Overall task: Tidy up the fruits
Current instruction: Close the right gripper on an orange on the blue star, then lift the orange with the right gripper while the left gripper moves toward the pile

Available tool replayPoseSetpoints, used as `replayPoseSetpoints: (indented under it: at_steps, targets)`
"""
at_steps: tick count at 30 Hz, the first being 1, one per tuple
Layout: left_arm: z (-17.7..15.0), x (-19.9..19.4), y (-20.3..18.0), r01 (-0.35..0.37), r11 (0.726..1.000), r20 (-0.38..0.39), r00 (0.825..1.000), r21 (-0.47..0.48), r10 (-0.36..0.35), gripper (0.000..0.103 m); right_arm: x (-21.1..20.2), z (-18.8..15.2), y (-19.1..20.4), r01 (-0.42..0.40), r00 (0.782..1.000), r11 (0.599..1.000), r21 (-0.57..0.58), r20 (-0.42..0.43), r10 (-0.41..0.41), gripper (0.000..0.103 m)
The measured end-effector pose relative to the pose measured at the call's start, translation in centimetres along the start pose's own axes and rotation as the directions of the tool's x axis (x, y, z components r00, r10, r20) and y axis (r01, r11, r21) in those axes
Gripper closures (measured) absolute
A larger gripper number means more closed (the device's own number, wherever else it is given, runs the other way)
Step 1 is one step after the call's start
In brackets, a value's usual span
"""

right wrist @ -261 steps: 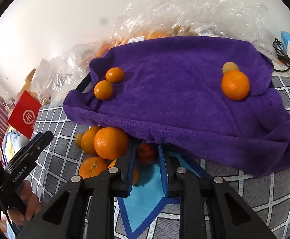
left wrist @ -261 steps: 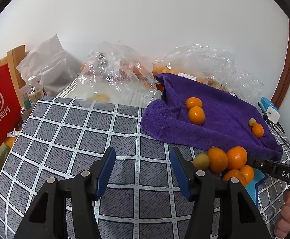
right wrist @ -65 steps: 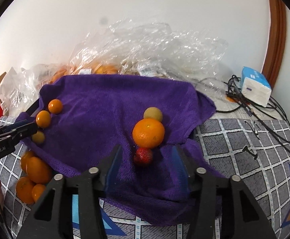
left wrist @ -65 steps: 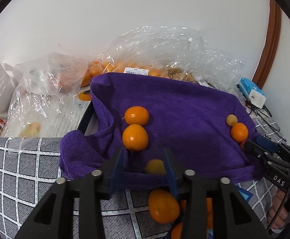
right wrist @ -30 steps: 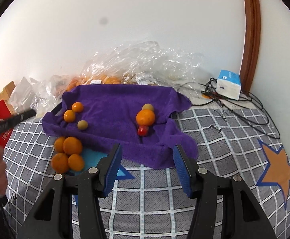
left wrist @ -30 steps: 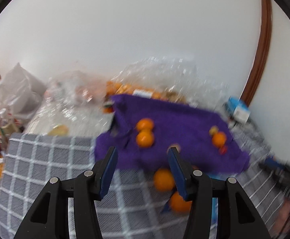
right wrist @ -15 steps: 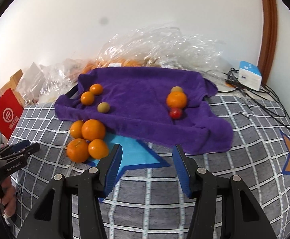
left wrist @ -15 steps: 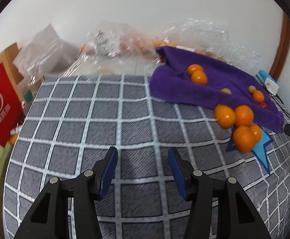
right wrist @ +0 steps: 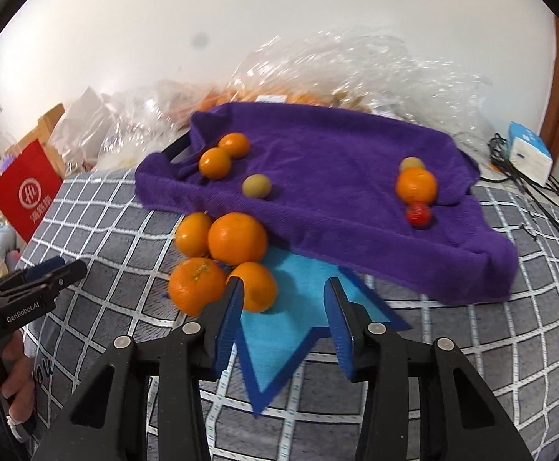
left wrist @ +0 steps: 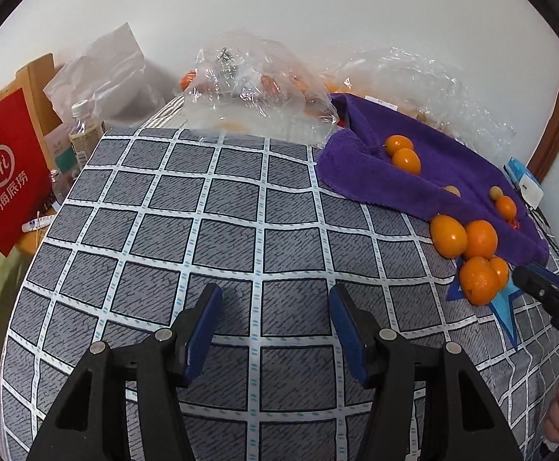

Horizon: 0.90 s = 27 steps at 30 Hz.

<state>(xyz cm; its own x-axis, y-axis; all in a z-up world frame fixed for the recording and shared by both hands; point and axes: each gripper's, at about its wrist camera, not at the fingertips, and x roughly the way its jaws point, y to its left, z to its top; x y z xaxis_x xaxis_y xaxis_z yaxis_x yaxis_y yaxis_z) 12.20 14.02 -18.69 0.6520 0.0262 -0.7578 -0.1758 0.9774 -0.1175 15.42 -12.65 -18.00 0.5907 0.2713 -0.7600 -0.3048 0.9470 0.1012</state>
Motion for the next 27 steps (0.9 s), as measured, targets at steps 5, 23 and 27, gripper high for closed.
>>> replayPoseSetpoints:
  at_steps: [5, 23, 27]
  targets:
    - [0.1, 0.0, 0.1, 0.002, 1.0, 0.0, 1.0, -0.001, -0.002, 0.047, 0.9, 0.3, 1.3, -0.01, 1.0, 0.999, -0.04, -0.016, 0.01, 0.063]
    - [-0.1, 0.2, -0.4, -0.018, 0.999, -0.01, 1.0, 0.03, 0.019, 0.042, 1.1, -0.4, 0.8, 0.054, 0.998, 0.997, -0.059, 0.018, -0.053, 0.072]
    - [-0.2, 0.2, -0.5, -0.02, 0.999, -0.016, 1.0, 0.043, 0.021, 0.04, -0.5, -0.8, -2.3, 0.072, 0.997, 0.997, -0.002, 0.032, -0.072, 0.071]
